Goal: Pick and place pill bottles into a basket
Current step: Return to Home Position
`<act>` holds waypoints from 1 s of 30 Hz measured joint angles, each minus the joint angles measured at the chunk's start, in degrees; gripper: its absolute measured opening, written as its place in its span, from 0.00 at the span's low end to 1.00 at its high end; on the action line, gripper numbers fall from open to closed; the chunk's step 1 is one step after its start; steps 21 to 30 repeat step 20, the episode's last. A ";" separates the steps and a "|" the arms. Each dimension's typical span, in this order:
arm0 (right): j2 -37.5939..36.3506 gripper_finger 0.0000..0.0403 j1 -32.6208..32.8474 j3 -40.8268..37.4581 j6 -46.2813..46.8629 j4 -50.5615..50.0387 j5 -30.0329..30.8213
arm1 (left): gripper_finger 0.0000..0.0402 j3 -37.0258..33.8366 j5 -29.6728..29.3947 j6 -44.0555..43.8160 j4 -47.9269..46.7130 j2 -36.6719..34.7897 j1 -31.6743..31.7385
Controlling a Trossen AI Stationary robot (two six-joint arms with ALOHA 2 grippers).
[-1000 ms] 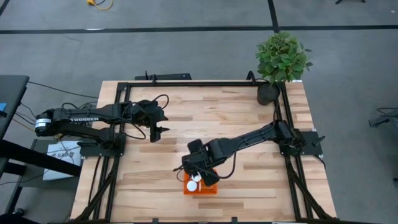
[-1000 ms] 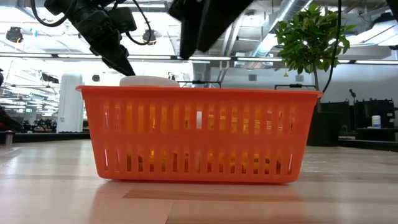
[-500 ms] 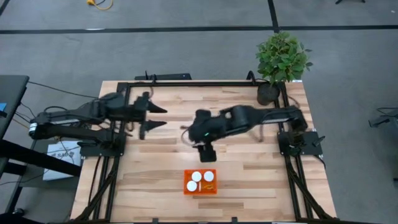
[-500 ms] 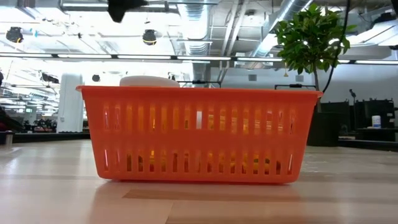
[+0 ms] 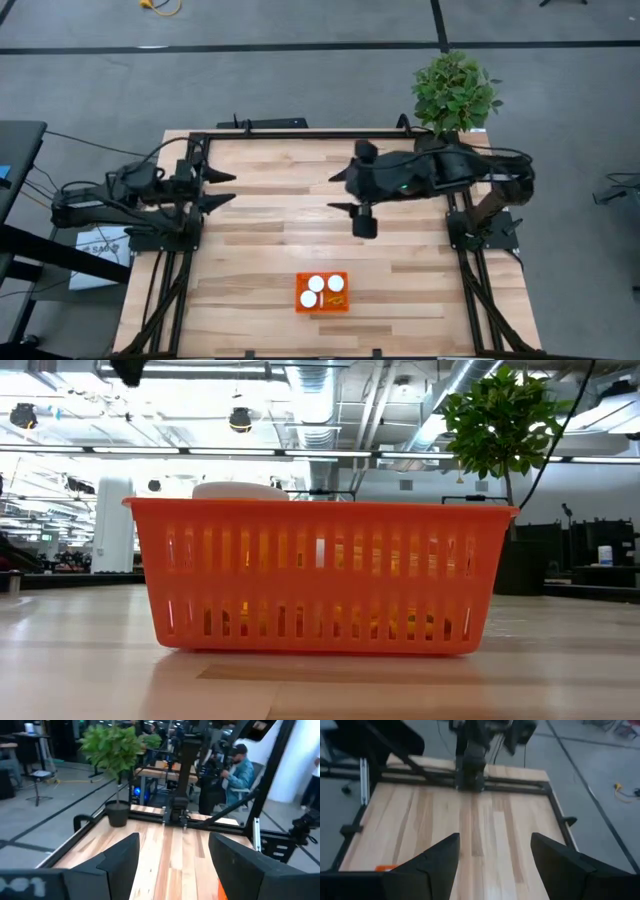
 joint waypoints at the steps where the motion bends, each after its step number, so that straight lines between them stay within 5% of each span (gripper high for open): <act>1: -1.06 0.60 -0.02 -1.05 0.02 1.16 0.04 | 0.57 -1.44 -0.71 -0.67 0.09 -1.68 -0.36; 19: -28.99 0.60 -2.14 -40.71 4.92 26.45 3.07 | 0.57 -20.62 -2.14 -5.85 4.12 -23.81 -1.43; 30: -30.39 0.60 -2.14 -41.86 4.95 25.99 3.05 | 0.57 -20.73 -2.09 -5.85 4.03 -23.58 -1.43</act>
